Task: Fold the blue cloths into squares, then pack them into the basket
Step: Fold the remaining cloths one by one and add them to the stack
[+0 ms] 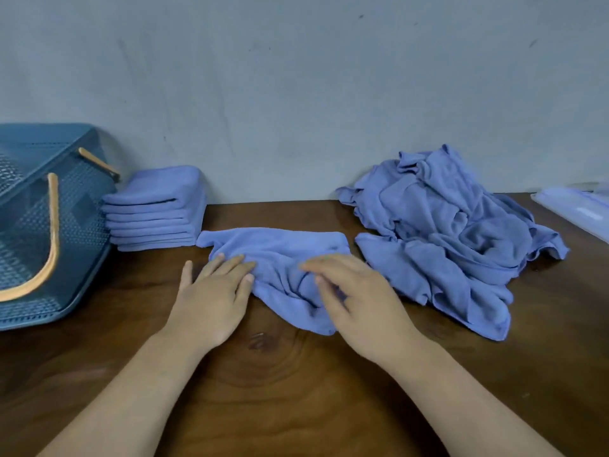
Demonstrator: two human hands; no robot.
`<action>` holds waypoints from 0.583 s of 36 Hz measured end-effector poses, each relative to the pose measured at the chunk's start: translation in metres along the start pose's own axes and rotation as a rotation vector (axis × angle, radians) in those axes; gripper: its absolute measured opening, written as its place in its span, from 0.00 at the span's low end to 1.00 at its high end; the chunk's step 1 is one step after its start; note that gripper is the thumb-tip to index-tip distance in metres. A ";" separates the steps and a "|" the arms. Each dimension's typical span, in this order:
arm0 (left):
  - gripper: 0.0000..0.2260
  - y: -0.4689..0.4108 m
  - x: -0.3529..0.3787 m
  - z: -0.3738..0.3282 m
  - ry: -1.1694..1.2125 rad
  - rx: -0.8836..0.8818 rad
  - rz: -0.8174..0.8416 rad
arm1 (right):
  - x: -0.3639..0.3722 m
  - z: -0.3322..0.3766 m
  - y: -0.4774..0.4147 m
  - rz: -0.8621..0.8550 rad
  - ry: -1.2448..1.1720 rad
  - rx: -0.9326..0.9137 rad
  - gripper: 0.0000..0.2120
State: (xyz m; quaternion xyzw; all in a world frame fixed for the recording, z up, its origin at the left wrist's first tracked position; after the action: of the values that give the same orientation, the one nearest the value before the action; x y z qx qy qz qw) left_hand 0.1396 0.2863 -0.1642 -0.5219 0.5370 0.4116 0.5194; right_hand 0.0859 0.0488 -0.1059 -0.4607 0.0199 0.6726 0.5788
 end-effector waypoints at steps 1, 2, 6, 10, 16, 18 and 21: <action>0.22 0.000 -0.001 0.003 0.017 -0.025 -0.031 | -0.004 -0.006 0.001 -0.034 0.063 0.004 0.15; 0.21 0.000 -0.003 0.005 0.058 -0.037 -0.077 | -0.007 -0.013 0.000 -0.057 0.130 0.026 0.16; 0.12 0.012 -0.023 -0.012 0.324 0.213 -0.277 | -0.007 -0.035 0.004 0.004 0.160 0.212 0.18; 0.13 0.032 -0.029 -0.057 0.419 0.502 -0.162 | -0.005 -0.050 0.009 0.099 0.105 0.300 0.15; 0.05 0.034 -0.018 -0.063 0.259 0.590 -0.141 | -0.014 -0.060 0.010 0.029 -0.076 0.364 0.09; 0.04 0.029 -0.020 -0.053 0.307 0.527 -0.177 | -0.023 -0.062 0.008 -0.056 -0.214 0.398 0.05; 0.07 0.022 -0.024 -0.033 0.430 0.333 -0.230 | -0.034 -0.065 0.005 -0.170 -0.407 0.457 0.03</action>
State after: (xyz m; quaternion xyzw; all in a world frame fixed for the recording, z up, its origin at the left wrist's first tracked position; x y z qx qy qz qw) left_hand 0.1114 0.2593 -0.1387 -0.5623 0.6321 0.1363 0.5155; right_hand 0.1174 -0.0149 -0.1244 -0.1748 0.0157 0.6784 0.7134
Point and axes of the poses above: each hand's wrist, its own y-axis away from the middle knuckle, its own x-axis out of the palm, z = x × y, the point moved 5 cm from there along -y, towards the middle knuckle, and after that the axes turned 9 degrees about -y, right-handed, at the moved point
